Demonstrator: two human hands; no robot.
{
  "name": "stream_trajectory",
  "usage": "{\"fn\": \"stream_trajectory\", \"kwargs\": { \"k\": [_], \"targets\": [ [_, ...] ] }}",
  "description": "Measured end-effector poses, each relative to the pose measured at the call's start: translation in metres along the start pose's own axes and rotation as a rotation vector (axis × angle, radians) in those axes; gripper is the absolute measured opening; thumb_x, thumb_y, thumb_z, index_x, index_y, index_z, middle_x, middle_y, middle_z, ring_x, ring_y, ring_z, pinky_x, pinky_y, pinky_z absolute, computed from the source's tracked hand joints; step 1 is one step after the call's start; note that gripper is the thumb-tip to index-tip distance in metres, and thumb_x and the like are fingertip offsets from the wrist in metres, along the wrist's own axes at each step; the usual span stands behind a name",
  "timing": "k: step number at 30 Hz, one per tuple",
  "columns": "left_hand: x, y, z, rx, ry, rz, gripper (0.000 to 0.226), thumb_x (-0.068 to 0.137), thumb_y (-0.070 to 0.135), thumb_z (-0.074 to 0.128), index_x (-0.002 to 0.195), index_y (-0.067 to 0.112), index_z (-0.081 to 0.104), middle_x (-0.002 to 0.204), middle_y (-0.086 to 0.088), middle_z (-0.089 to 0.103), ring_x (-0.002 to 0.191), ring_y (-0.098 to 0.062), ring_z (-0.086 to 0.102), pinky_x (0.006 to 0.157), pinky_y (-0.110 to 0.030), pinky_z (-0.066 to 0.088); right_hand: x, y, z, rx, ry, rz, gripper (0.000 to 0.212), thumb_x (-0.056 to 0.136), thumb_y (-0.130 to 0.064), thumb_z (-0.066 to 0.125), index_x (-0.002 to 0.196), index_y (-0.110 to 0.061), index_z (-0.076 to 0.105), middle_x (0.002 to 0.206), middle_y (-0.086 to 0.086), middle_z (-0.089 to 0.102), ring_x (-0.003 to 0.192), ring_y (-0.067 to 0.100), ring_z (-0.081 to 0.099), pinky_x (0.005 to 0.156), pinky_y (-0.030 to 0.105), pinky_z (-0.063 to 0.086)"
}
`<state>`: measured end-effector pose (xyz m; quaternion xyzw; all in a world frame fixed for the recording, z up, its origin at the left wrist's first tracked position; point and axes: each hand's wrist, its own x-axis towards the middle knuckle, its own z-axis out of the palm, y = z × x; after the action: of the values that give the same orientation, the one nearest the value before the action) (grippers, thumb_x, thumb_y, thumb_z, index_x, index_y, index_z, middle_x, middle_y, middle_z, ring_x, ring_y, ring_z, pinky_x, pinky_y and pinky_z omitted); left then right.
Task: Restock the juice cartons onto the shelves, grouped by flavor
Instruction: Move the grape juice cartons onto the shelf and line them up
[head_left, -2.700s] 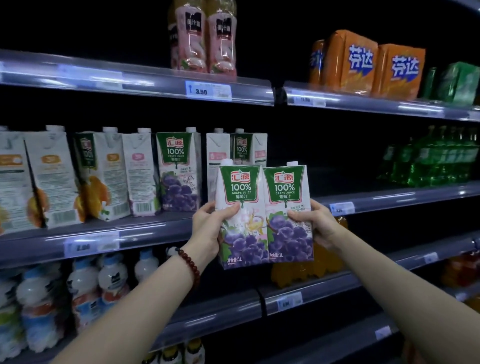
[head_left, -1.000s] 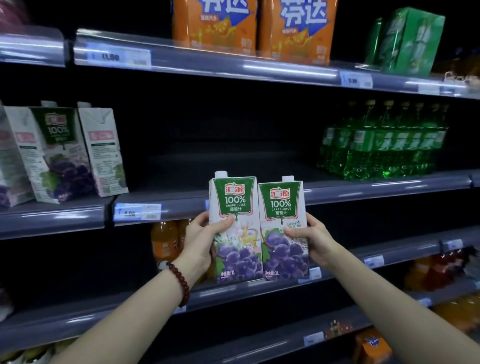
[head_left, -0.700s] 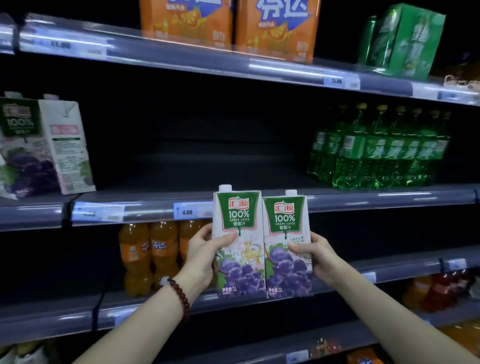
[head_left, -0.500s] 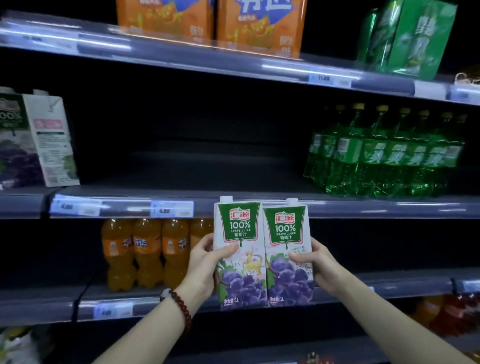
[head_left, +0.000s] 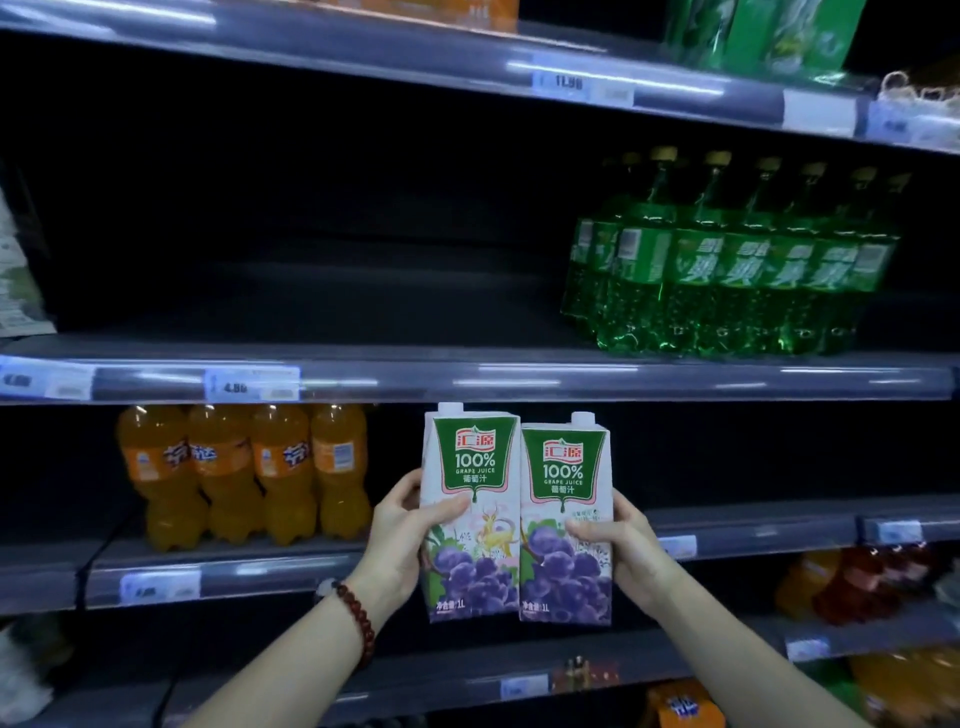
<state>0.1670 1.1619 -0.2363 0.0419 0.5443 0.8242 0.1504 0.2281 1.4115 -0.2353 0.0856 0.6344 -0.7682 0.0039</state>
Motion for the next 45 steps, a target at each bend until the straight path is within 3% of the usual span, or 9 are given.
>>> {"fn": "stream_trajectory", "kwargs": {
  "k": [5,10,16,22,31,37,40,43,45],
  "targets": [
    [0.012,-0.028,0.01,0.007,-0.009,-0.041,0.064,0.051,0.011,0.087,0.109,0.018,0.061,0.098,-0.014,0.075,0.085,-0.033,0.073,0.06,-0.036,0.059,0.005,0.019,-0.024,0.031,0.012,0.032,0.081,0.053,-0.002,0.085,0.126,-0.008,0.051,0.111,0.018,0.07,0.099,0.038,0.068,0.084,0.045,0.053],
    [0.036,-0.041,0.019,0.01,-0.003,-0.006,0.059,0.054,0.009,0.084,0.107,0.017,0.06,0.096,-0.012,0.075,0.082,-0.031,0.074,0.058,-0.035,0.058,0.027,0.026,-0.041,0.029,0.014,-0.021,0.067,0.06,0.002,0.08,0.121,-0.01,0.054,0.107,0.015,0.073,0.094,0.035,0.071,0.071,0.039,0.057],
    [0.068,-0.038,0.03,-0.028,0.035,0.088,0.053,0.053,0.0,0.081,0.101,0.015,0.063,0.096,-0.013,0.075,0.079,-0.03,0.074,0.057,-0.035,0.058,0.062,0.019,-0.049,0.05,0.059,-0.11,0.066,0.053,0.002,0.082,0.113,-0.009,0.055,0.1,0.015,0.074,0.083,0.032,0.073,0.063,0.038,0.058],
    [0.098,-0.037,0.025,-0.045,0.055,0.152,0.071,0.052,-0.001,0.082,0.117,0.013,0.056,0.093,-0.011,0.076,0.081,-0.03,0.074,0.058,-0.035,0.059,0.095,0.017,-0.046,0.062,0.076,-0.179,0.069,0.048,-0.002,0.085,0.11,-0.008,0.055,0.094,0.01,0.075,0.081,0.027,0.074,0.06,0.033,0.058],
    [0.138,-0.052,0.006,-0.044,0.09,0.202,0.059,0.05,0.0,0.083,0.104,0.017,0.065,0.093,-0.014,0.075,0.076,-0.033,0.074,0.055,-0.036,0.058,0.14,0.039,-0.043,0.132,0.079,-0.179,0.074,0.047,0.004,0.085,0.11,-0.018,0.054,0.095,0.012,0.075,0.085,0.032,0.074,0.065,0.037,0.059],
    [0.154,-0.064,-0.007,-0.065,0.101,0.217,0.062,0.049,0.001,0.086,0.106,0.016,0.066,0.097,-0.013,0.075,0.082,-0.034,0.074,0.059,-0.038,0.059,0.156,0.054,-0.038,0.106,0.122,-0.26,0.06,0.058,0.012,0.081,0.105,-0.017,0.058,0.1,0.014,0.073,0.087,0.031,0.073,0.075,0.041,0.059],
    [0.157,-0.07,-0.013,-0.056,0.081,0.226,0.066,0.049,0.004,0.088,0.109,0.018,0.066,0.101,-0.013,0.074,0.086,-0.034,0.073,0.062,-0.039,0.059,0.159,0.057,-0.039,0.094,0.121,-0.277,0.062,0.06,0.01,0.081,0.11,-0.016,0.057,0.104,0.015,0.073,0.091,0.031,0.072,0.078,0.043,0.059],
    [0.159,-0.072,-0.017,-0.045,0.057,0.226,0.071,0.051,0.006,0.088,0.116,0.017,0.063,0.104,-0.014,0.074,0.088,-0.033,0.073,0.063,-0.037,0.06,0.162,0.058,-0.039,0.047,0.117,-0.286,0.071,0.062,0.005,0.083,0.123,-0.015,0.052,0.102,0.012,0.074,0.088,0.026,0.074,0.071,0.032,0.059],
    [0.159,-0.072,-0.018,-0.033,0.037,0.216,0.072,0.055,0.006,0.087,0.12,0.016,0.06,0.104,-0.014,0.074,0.088,-0.033,0.073,0.063,-0.036,0.06,0.163,0.058,-0.04,0.027,0.102,-0.268,0.078,0.063,0.002,0.084,0.13,-0.014,0.048,0.103,0.011,0.074,0.088,0.025,0.074,0.071,0.032,0.059]
  ]
}}
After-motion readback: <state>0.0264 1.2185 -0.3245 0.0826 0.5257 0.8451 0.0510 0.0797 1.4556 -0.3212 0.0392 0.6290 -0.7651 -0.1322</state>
